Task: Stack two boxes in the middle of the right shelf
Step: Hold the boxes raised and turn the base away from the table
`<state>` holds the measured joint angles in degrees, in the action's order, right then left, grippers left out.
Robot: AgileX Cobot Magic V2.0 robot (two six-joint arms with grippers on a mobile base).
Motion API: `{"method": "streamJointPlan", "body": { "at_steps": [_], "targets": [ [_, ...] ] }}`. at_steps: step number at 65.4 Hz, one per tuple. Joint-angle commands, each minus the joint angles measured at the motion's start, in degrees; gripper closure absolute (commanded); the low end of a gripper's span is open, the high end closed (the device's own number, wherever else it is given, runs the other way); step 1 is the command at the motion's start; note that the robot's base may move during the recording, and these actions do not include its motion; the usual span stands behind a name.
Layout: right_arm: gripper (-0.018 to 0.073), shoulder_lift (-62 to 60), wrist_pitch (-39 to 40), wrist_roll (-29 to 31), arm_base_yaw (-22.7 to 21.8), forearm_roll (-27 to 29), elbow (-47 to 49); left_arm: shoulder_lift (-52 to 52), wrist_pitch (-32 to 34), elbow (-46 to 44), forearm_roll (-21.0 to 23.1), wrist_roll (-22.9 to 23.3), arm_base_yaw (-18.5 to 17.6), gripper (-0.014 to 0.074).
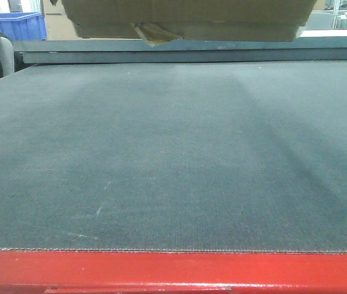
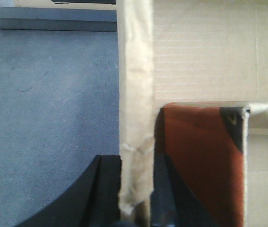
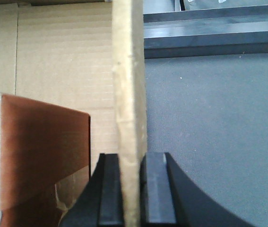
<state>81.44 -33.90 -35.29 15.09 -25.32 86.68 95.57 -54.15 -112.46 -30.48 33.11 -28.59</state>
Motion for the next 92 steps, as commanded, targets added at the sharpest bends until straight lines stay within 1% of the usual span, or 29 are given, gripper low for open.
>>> {"method": "streamJointPlan", "body": {
  "at_steps": [1,92],
  "targets": [
    [0.0701,-0.79,3.91,-0.52,-0.1,-1.01,0.72,-0.42,2.57,-0.82,0.39,0.57,-0.39,0.0707],
    [0.0701,-0.79,3.91,-0.52,-0.1,-1.01,0.72,-0.42,2.67,-0.82,0.28,0.57,-0.39,0.0707]
  ]
}}
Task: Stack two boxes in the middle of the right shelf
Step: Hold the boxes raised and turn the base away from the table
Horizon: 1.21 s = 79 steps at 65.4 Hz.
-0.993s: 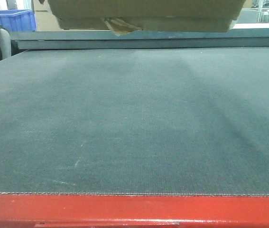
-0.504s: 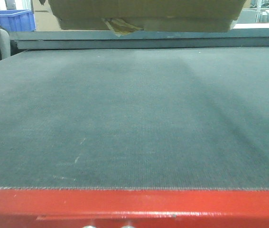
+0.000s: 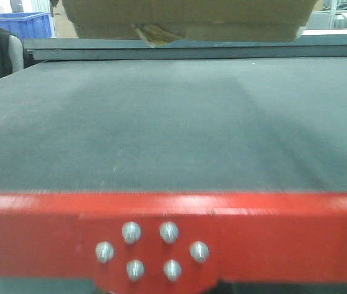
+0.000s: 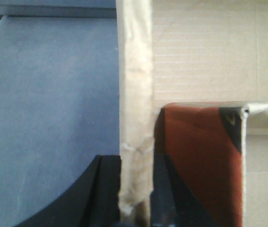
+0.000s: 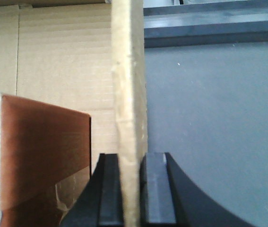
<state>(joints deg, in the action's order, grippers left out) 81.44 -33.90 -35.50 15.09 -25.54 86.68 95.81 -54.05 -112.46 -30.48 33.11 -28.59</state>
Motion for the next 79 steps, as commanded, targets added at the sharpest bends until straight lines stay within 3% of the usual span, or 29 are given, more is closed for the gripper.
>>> {"method": "streamJointPlan", "body": {
  "at_steps": [1,55,63,79],
  "targets": [
    [0.0701,-0.79,3.91,-0.31,-0.1,-0.78,0.72,-0.66,2.57,-0.82,0.28,0.57,-0.39,0.0707],
    [0.0701,-0.65,4.71,-0.31,-0.8,-1.37,0.73,-0.66,3.18,-0.82,0.17,0.57,-1.33,0.0707],
    [0.0701,-0.55,5.86,-0.31,-0.27,-1.37,0.73,-0.66,2.95,-0.82,-2.39,0.57,-1.1,0.0707],
    [0.0701,-0.55,6.51,-0.31,-0.27,-1.37,0.73,-0.54,3.06,-0.82,-3.06,0.57,-0.95,0.0707]
  ]
}}
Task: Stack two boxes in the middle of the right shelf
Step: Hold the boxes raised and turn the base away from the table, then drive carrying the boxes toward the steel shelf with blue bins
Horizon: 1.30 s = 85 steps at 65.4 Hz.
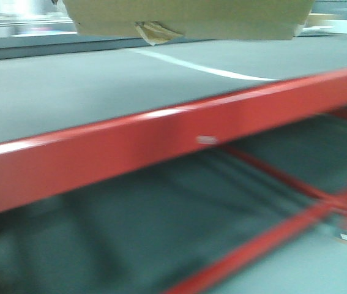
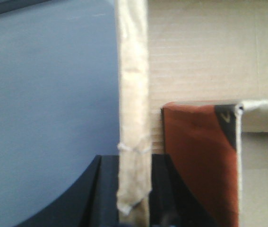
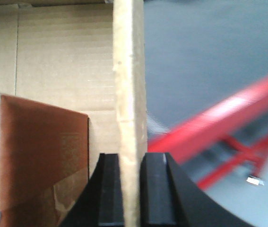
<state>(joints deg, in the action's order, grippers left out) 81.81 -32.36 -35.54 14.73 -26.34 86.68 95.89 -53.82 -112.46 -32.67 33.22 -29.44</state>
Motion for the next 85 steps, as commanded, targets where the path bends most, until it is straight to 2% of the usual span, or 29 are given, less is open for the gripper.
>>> {"method": "streamJointPlan", "body": {
  "at_steps": [1,44,85],
  "targets": [
    [0.0701,-0.93,4.96,-0.27,0.09,-0.57,0.73,-0.62,2.83,-0.82,-1.03,0.45,-0.1,0.0707],
    [0.0701,-0.93,12.89,-0.27,0.09,-0.57,0.73,-0.62,2.83,-0.82,-1.39,0.45,-0.1,0.0707],
    [0.0701,-0.93,14.82,-0.27,0.09,-0.57,0.73,-0.62,2.83,-0.82,-1.39,0.45,-0.1,0.0707]
  ]
}}
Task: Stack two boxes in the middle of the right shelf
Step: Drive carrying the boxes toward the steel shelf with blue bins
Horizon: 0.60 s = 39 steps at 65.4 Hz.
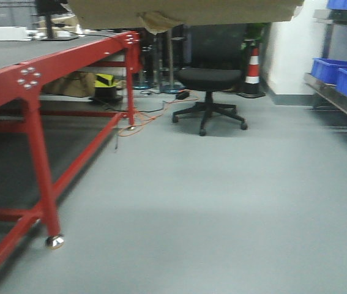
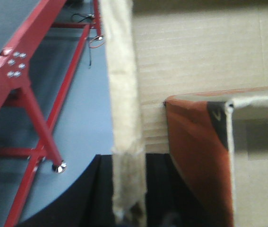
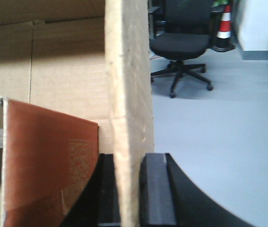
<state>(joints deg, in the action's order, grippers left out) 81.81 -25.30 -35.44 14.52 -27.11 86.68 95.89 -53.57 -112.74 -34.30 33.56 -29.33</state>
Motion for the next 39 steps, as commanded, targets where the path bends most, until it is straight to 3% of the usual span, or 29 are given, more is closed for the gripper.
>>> {"method": "streamJointPlan", "body": {
  "at_steps": [1,39],
  "targets": [
    [0.0701,-0.93,7.75,-0.37,0.3,0.19,0.73,-0.62,2.58,-0.54,0.24,0.12,-0.21,0.0707],
    [0.0701,-0.93,7.75,-0.37,0.3,0.19,0.73,-0.62,2.58,-0.54,0.24,0.12,-0.21,0.0707]
  ]
}}
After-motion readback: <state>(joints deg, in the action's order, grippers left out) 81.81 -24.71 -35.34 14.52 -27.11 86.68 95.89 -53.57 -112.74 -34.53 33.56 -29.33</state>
